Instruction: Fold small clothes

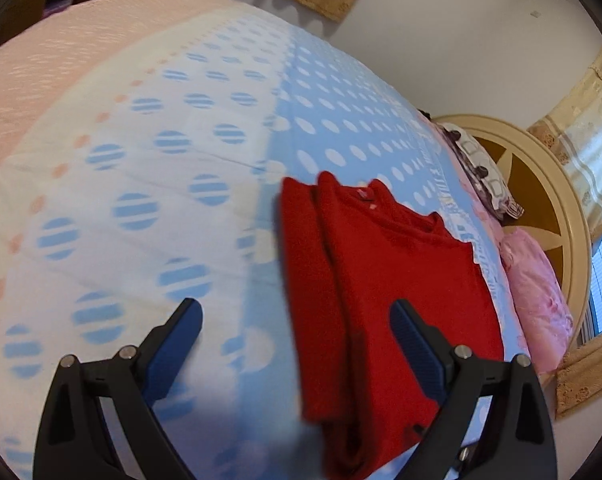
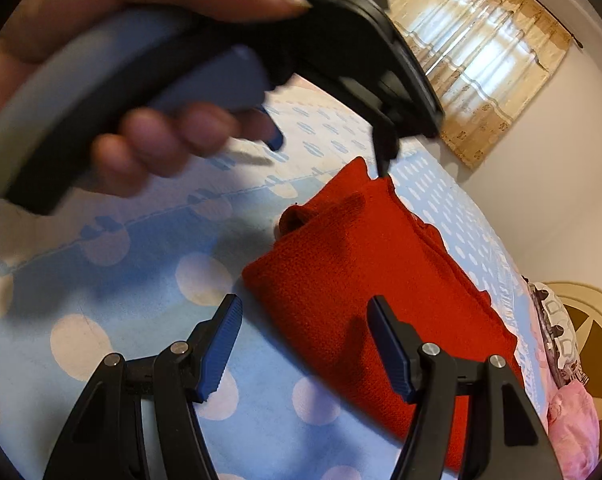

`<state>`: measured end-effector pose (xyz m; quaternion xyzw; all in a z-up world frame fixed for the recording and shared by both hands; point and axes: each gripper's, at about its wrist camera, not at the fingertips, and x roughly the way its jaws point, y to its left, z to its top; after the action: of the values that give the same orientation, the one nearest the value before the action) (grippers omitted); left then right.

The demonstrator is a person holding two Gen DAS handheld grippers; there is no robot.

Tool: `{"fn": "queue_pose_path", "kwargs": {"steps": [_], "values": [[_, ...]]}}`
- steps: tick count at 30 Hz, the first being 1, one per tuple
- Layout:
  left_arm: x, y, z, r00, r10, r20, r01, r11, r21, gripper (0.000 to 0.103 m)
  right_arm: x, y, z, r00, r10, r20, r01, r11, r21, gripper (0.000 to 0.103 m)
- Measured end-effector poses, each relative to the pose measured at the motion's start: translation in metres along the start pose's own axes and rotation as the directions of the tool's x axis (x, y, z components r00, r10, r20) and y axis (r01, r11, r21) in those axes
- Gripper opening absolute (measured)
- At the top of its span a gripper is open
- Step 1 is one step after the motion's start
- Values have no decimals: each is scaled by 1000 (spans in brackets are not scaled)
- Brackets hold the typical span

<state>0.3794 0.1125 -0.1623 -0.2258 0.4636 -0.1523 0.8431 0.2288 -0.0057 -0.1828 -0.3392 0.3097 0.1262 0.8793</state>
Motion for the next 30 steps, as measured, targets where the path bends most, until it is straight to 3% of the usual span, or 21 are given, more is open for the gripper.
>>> {"fn": "queue_pose_path", "kwargs": {"steps": [5,14,17,20,24,25,26,28,30], "values": [[16,-12,11,1000,0,-16,0,1000,5,97,-1,3,0,1000,-15,14,15,1000,-5,64],[37,-14,23,999,-1,-42,1,1000,-10,97,-1,4,1,1000,1,15,-1,1000,-1,33],[43,-17,24,999,22,-48,-22,1000,5,94,0,0,1,1000,15,12,-15,1000,22,23],[45,-18,26,999,9,-54,-9,1000,2,86,-2,1,2,1000,9,20,-9,1000,20,20],[49,-17,28,997,-2,-75,1,1000,-9,54,-6,3,2,999,4,33,-4,1000,16,11],[49,-14,28,997,-13,-76,11,1000,-23,36,-7,1,2,999,7,35,-8,1000,21,9],[51,-12,29,996,-25,-87,22,999,-36,26,-8,0,2,999,10,40,-11,1000,27,8],[51,-5,31,994,-56,-92,49,996,-80,16,-11,-4,2,998,9,55,-12,999,39,7],[48,-4,31,995,-62,-76,55,994,-93,15,-17,-8,3,997,7,74,-11,999,53,7]]}}
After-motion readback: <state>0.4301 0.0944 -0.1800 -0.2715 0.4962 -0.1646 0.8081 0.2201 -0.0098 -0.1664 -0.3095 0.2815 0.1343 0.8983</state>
